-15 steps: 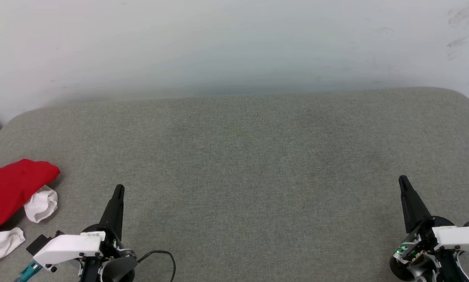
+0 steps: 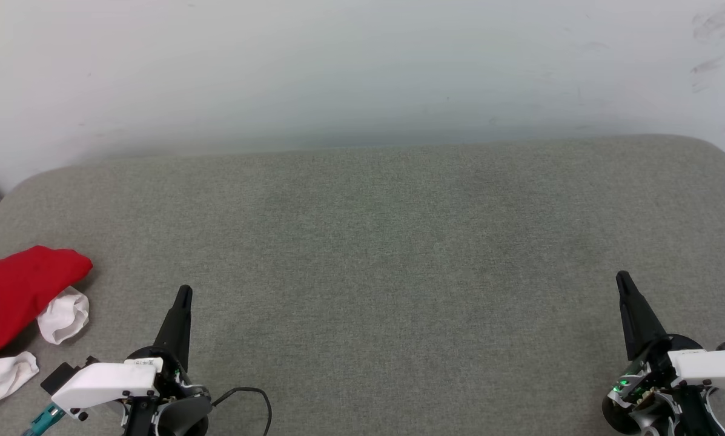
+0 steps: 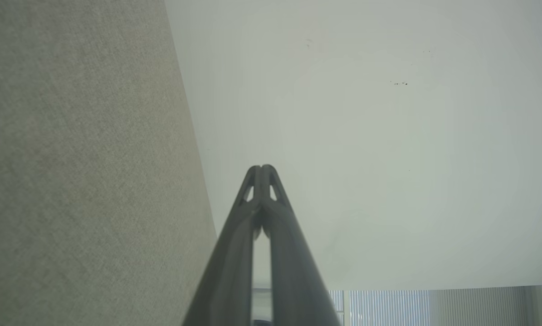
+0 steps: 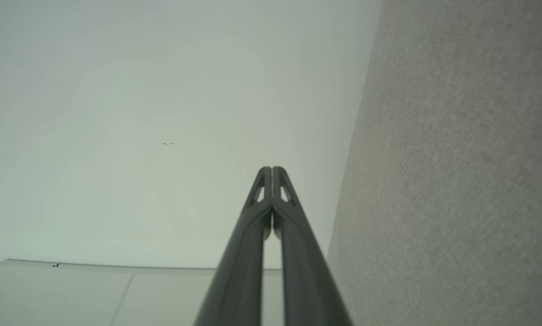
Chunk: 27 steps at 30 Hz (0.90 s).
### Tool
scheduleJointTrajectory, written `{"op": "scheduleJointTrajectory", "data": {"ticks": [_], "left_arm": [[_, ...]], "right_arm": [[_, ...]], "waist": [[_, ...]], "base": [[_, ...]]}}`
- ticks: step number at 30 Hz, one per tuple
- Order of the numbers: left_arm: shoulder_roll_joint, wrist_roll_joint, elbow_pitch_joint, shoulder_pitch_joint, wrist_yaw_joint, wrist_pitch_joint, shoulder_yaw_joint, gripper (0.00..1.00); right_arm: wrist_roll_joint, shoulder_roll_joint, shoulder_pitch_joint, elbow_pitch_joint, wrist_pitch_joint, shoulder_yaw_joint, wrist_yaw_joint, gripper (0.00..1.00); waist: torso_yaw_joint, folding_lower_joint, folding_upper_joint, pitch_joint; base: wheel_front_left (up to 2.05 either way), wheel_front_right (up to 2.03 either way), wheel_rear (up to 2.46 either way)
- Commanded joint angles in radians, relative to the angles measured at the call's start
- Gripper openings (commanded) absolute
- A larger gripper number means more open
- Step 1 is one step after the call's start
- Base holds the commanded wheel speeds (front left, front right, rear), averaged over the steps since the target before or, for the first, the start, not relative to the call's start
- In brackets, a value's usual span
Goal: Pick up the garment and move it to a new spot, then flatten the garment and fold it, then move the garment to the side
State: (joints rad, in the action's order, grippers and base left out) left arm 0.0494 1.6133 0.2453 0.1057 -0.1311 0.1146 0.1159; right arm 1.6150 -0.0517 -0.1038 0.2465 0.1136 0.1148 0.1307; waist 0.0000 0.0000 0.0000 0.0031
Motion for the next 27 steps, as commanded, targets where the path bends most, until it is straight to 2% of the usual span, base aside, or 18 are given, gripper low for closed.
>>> {"op": "scheduleJointTrajectory", "data": {"ticks": [1, 27], "left_arm": [[-0.001, -0.001, 0.000, 0.006, -0.003, 0.002, 0.001, 0.00], [-0.001, -0.001, 0.000, 0.006, -0.003, 0.002, 0.001, 0.00]], "right_arm": [[-0.006, 0.002, -0.011, 0.001, 0.001, 0.000, 0.000, 0.00], [-0.005, 0.002, -0.011, 0.001, 0.000, -0.001, 0.000, 0.00]], "waist": [[0.000, 0.0000, 0.0000, 0.000], [0.000, 0.0000, 0.0000, 0.000]], "base": [[0.00, 0.00, 0.00], [0.00, 0.00, 0.00]]}}
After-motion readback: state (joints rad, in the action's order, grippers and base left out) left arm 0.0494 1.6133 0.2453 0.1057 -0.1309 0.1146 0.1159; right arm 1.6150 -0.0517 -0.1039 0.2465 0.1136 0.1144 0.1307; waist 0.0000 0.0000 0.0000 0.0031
